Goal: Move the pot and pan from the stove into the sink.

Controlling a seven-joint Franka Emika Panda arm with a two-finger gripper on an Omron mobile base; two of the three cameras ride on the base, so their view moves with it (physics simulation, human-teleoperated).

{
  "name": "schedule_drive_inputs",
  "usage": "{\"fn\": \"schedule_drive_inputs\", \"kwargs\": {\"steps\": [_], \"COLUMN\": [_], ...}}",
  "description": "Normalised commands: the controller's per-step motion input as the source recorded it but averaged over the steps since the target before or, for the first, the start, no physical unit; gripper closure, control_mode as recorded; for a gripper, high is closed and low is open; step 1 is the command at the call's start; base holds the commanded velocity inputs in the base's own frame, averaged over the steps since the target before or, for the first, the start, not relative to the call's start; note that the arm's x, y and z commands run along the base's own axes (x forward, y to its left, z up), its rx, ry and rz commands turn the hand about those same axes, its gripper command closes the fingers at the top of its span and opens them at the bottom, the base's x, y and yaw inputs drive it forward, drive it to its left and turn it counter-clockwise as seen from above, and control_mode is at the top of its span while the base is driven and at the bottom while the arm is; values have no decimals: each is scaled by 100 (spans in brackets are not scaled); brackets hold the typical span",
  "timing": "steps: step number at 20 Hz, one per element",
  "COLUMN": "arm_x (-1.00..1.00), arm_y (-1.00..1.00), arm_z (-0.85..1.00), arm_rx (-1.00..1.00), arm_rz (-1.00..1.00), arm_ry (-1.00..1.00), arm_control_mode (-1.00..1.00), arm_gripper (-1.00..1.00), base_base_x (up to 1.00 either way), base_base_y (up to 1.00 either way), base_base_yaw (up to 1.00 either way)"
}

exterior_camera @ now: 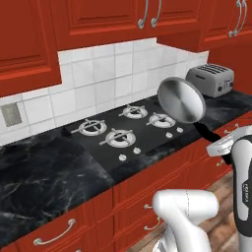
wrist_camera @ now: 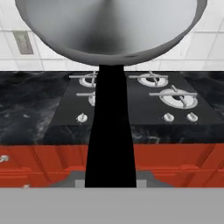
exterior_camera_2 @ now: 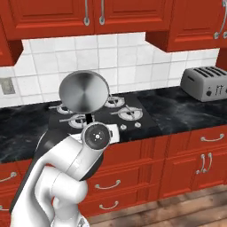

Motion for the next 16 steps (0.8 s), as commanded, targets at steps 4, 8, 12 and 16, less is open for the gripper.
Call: {"fn": "schedule_drive_inputs", "kwargs": {"steps": [4, 8, 12, 16], "arm_x": [0, 0, 0, 0], "arm_y": [0, 0, 0, 0], "arm_z": [0, 0, 0, 0], "arm_rx": [0, 0, 0, 0], "arm_rz": [0, 0, 0, 0], "arm_ry": [0, 0, 0, 0], "arm_control_mode": [100, 100, 100, 100], "arm_gripper": [100, 100, 100, 100], "base_base_x": [8, 7, 11, 12], "base_base_y": [-6, -13, -7, -6], "base_base_yaw": [-45, -42, -44, -45]}}
